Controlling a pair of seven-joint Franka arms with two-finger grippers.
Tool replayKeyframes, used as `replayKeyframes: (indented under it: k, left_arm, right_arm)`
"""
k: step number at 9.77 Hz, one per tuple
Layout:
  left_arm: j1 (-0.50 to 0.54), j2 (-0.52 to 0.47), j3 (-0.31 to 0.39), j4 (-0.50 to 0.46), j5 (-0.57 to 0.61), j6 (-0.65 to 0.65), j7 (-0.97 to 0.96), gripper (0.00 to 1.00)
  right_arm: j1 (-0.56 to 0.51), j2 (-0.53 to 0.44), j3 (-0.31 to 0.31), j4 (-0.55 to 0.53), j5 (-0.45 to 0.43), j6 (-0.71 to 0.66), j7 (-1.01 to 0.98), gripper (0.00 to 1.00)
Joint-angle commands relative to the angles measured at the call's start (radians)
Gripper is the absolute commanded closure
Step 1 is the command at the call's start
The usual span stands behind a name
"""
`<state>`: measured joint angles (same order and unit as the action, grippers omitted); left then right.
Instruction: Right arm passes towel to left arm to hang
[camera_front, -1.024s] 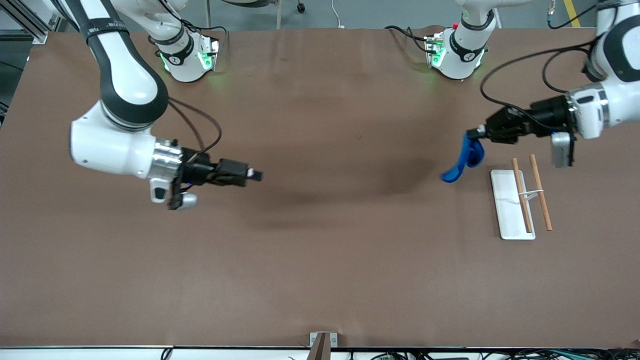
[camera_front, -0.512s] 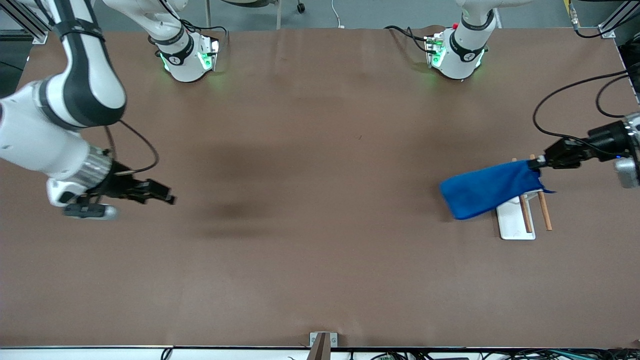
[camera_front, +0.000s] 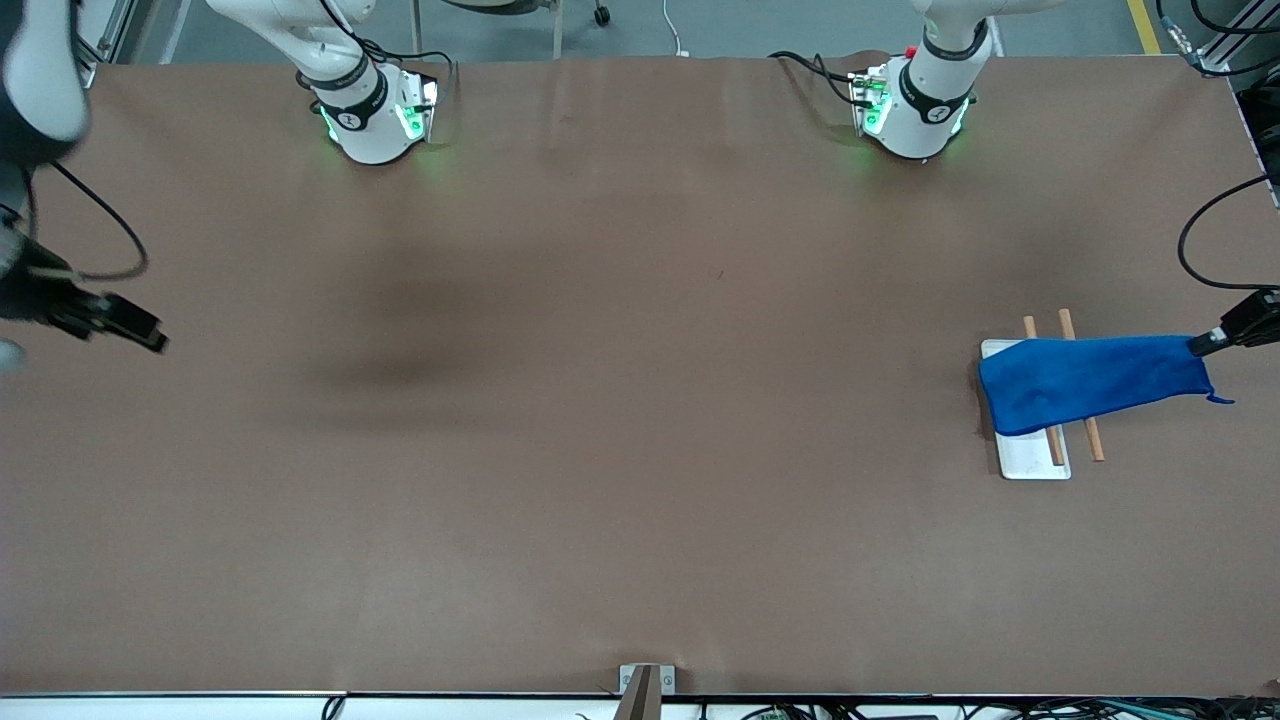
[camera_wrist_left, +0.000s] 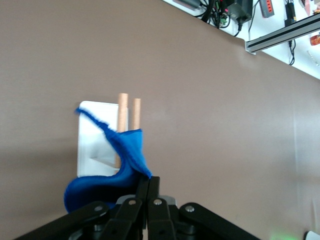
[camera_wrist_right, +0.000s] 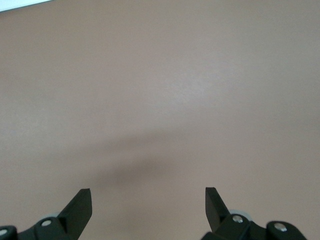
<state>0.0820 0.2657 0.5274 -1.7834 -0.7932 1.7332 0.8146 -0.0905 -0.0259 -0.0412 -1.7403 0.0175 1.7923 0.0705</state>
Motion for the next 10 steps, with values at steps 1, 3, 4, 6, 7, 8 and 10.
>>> replayKeyframes:
  k: [1, 3, 4, 6, 7, 8, 10]
  left_arm:
    - [0.011, 0.078, 0.0, 0.03, 0.015, -0.001, 0.026, 0.11]
    - [0.019, 0.086, 0.016, 0.041, 0.04, 0.063, 0.015, 0.0]
    - [0.018, 0.069, 0.007, 0.044, 0.095, 0.086, 0.014, 0.0]
    - [0.019, -0.032, -0.108, 0.033, 0.281, 0.161, 0.002, 0.0]
    - [0.019, -0.083, -0.183, 0.024, 0.395, 0.186, -0.02, 0.0]
    - [0.021, -0.13, -0.237, 0.012, 0.463, 0.196, -0.087, 0.0]
    - [0.021, -0.228, -0.369, -0.013, 0.584, 0.22, -0.299, 0.0]
  right_arm:
    - [-0.008, -0.011, 0.006, 0.144, -0.017, -0.152, 0.002, 0.0]
    - [-0.008, -0.016, 0.004, 0.189, -0.014, -0.238, 0.011, 0.0]
    - [-0.014, -0.019, 0.0, 0.194, -0.014, -0.255, 0.006, 0.0]
    - [-0.014, -0.029, 0.0, 0.193, -0.014, -0.268, 0.009, 0.0]
    - [-0.012, -0.028, 0.001, 0.196, -0.017, -0.268, -0.004, 0.0]
    - [-0.015, -0.028, 0.0, 0.2, -0.017, -0.269, -0.011, 0.0]
    - [-0.012, -0.026, 0.001, 0.218, -0.025, -0.264, -0.049, 0.0]
